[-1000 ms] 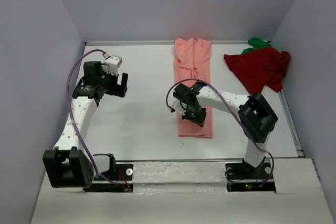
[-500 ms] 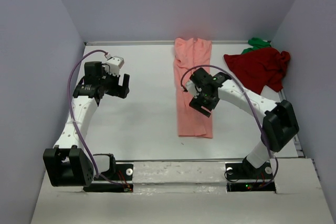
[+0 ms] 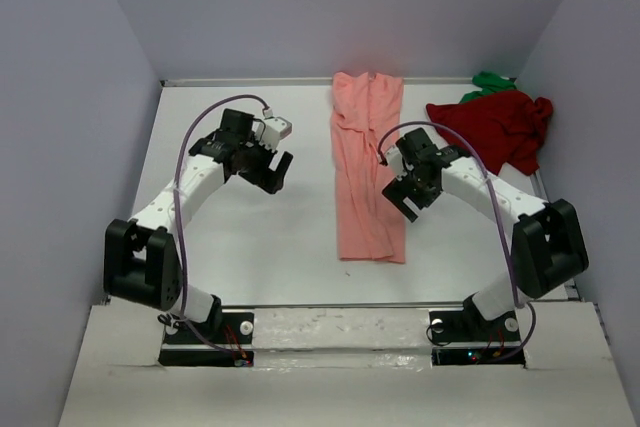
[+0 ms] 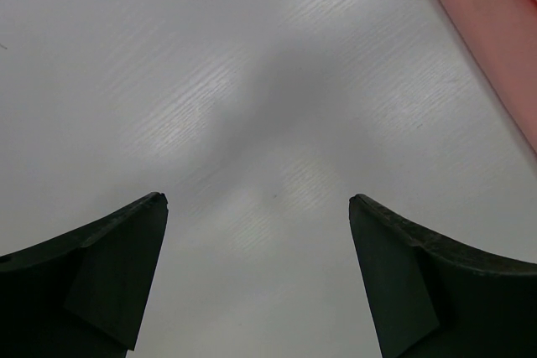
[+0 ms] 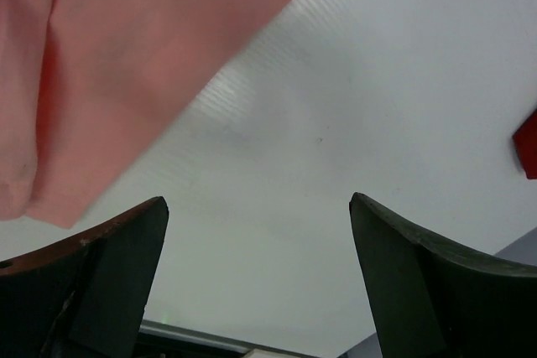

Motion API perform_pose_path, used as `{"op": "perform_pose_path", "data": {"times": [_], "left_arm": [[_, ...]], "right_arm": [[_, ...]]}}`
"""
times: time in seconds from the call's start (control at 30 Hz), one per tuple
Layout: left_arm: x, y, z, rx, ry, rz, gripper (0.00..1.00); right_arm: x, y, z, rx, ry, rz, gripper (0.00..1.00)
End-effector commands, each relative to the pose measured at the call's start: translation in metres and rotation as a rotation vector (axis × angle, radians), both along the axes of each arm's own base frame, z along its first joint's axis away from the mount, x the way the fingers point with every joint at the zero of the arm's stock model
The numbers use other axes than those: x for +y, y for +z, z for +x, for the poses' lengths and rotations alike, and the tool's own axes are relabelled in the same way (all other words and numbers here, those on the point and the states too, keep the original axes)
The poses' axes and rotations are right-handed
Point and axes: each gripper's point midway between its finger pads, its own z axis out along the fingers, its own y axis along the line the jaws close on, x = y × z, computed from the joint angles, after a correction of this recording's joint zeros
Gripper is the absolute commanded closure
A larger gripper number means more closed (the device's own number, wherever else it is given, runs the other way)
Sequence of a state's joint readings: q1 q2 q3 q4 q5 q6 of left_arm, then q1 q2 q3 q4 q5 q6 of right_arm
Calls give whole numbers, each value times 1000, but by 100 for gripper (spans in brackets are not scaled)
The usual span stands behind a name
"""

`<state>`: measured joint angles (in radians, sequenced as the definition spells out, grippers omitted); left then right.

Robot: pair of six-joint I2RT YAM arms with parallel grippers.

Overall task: Fold and stack the t-shirts
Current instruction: Fold the tshirt

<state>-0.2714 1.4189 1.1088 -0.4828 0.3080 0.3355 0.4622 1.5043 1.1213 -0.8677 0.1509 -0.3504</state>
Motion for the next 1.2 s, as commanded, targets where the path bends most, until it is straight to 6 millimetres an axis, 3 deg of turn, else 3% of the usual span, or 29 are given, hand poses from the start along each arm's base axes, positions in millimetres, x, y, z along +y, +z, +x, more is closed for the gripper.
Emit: {"op": "perform_pose_path", "data": {"times": [0.0,0.1,0.13,0.27,0.3,0.47,0.5,0.53,0.63,0.8,0.93,1.17], "left_arm": [[-17,17,21,-39,-27,32,1],[-49,24,24,-52,-115,69,1],[-60,13,24,-20,-147,84,1],[-113,31,35,-109,-306,11,1],[-122,36,37,-126,-338,-1,1],[-173,37,62,-175,-452,2,1],[-179,35,64,-180,-473,7,1],[-185,19,67,-155,-491,17,1],[-203,6,73,-169,-534,30,1],[-228,-10,75,-180,-629,-8,1],[-239,-20,80,-202,-681,-2,1],[-256,-32,95,-235,-736,4,1]], "right_arm": [[8,-14,38,-47,-45,56,7],[-4,-23,55,-40,-115,64,8],[-5,-18,65,-66,-134,83,8],[-41,-2,82,-141,-271,115,7],[-61,8,84,-172,-330,130,7],[-109,28,71,-221,-447,208,6],[-114,26,65,-217,-463,204,6],[-123,31,61,-236,-485,204,6],[-126,27,48,-230,-500,201,6],[-138,37,40,-273,-557,215,4],[-145,28,35,-244,-587,210,4],[-140,20,35,-210,-576,229,4]]}}
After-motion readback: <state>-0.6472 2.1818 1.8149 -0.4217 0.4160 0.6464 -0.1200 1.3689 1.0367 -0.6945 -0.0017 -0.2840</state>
